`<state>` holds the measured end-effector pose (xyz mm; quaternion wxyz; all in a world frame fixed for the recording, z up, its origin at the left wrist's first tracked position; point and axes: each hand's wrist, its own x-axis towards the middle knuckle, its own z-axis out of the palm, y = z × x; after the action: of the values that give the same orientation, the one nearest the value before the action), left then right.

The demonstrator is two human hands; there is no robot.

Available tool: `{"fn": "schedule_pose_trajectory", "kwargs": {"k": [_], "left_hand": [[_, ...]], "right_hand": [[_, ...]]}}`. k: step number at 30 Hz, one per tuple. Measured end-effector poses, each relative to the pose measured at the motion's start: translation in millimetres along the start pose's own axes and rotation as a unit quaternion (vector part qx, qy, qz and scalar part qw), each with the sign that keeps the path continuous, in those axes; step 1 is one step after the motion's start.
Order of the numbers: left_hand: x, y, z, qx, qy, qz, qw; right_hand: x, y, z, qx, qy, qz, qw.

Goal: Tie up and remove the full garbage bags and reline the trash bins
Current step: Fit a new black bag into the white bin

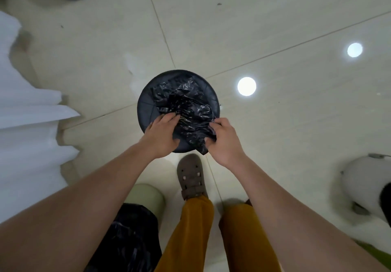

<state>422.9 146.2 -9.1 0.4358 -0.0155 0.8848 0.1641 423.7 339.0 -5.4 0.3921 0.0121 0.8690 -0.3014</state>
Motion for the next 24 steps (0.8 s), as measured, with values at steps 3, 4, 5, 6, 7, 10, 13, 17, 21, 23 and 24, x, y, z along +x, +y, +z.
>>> {"fn": "schedule_pose_trajectory", "kwargs": {"k": [3,4,5,6,7,10,13,17,21,23,24], "left_hand": [[-27,24,-20,-0.001,-0.021,0.021,1.000],[-37,34,-27,-0.002,-0.032,0.027,0.999],[-49,45,-34,-0.009,-0.038,0.033,0.999],[-61,57,-41,-0.019,-0.036,0.042,0.998],[-72,71,-50,-0.030,-0.024,0.053,0.998],[-117,119,-80,-0.035,0.010,0.094,0.995],[-174,167,-108,-0.010,0.039,0.124,0.991],[-241,228,-146,-0.064,0.110,0.143,0.982],[-310,303,-180,-0.179,0.180,0.142,0.957],[-336,341,-194,-0.213,0.212,0.145,0.943],[-348,359,-200,-0.228,0.225,0.147,0.936]], "right_hand": [[-38,-1,-26,0.034,0.011,-0.004,0.999],[-55,-1,-36,0.040,0.008,-0.004,0.999],[-73,-1,-46,0.047,0.005,-0.005,0.999],[-92,-2,-57,0.053,0.002,-0.004,0.999],[-111,-3,-70,0.059,0.007,-0.006,0.998],[-164,-7,-117,0.086,0.042,-0.005,0.995],[-223,-16,-167,0.110,0.079,0.002,0.991],[-294,-22,-230,0.136,0.143,-0.014,0.980],[-370,-25,-293,0.154,0.220,-0.030,0.963],[-405,-24,-322,0.166,0.253,-0.037,0.952],[-422,-23,-335,0.170,0.267,-0.038,0.948]]}}
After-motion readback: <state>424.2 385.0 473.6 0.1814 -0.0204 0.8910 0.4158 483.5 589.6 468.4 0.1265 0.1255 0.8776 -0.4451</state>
